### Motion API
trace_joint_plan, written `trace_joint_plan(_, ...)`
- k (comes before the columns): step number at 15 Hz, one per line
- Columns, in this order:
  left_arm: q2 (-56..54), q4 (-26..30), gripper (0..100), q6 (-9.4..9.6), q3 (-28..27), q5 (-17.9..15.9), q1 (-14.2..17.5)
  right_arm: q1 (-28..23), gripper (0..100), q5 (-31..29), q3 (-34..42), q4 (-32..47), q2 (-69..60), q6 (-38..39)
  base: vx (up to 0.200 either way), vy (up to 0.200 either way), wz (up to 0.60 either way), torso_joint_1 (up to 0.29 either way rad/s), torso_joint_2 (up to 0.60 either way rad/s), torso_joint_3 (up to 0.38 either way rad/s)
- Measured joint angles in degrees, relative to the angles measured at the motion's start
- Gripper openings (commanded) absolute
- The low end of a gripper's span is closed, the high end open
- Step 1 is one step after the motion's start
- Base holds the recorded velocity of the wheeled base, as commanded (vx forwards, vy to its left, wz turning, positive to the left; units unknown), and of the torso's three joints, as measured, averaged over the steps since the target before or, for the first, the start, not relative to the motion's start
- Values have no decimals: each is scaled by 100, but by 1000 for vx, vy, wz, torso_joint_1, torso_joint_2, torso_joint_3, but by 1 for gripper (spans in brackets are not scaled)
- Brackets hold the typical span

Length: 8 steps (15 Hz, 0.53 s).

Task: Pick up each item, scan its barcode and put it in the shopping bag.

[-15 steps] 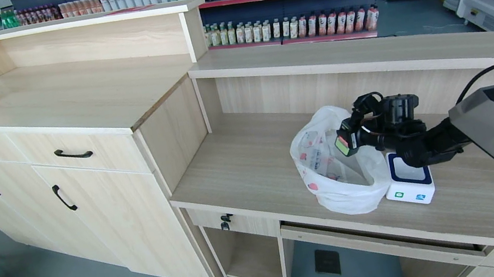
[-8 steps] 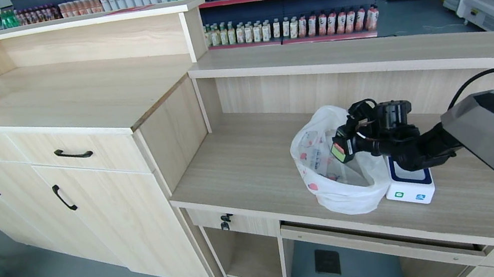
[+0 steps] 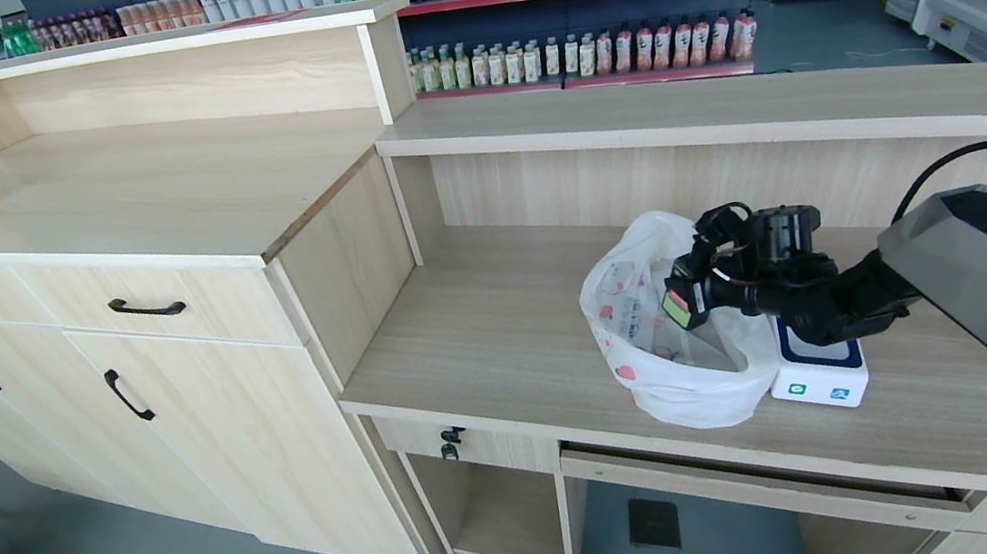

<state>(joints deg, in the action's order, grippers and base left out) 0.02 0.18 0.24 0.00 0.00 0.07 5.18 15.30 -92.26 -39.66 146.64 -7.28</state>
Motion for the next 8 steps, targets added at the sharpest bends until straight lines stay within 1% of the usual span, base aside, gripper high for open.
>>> trace_joint_plan(1, 0, -2, 100, 2, 0, 0, 0, -6, 0, -2, -5, -2, 11, 0, 0, 0, 0, 0, 0, 0)
trace_joint_plan(2, 0, -2, 100, 2, 0, 0, 0, -12, 100, -4, -10, -2, 20, 0, 0, 0, 0, 0, 0, 0)
trace_joint_plan(8, 0, 0, 100, 0, 0, 0, 0, -22, 100, 2, -29, -5, -59, 71, 0, 0, 0, 0, 0, 0)
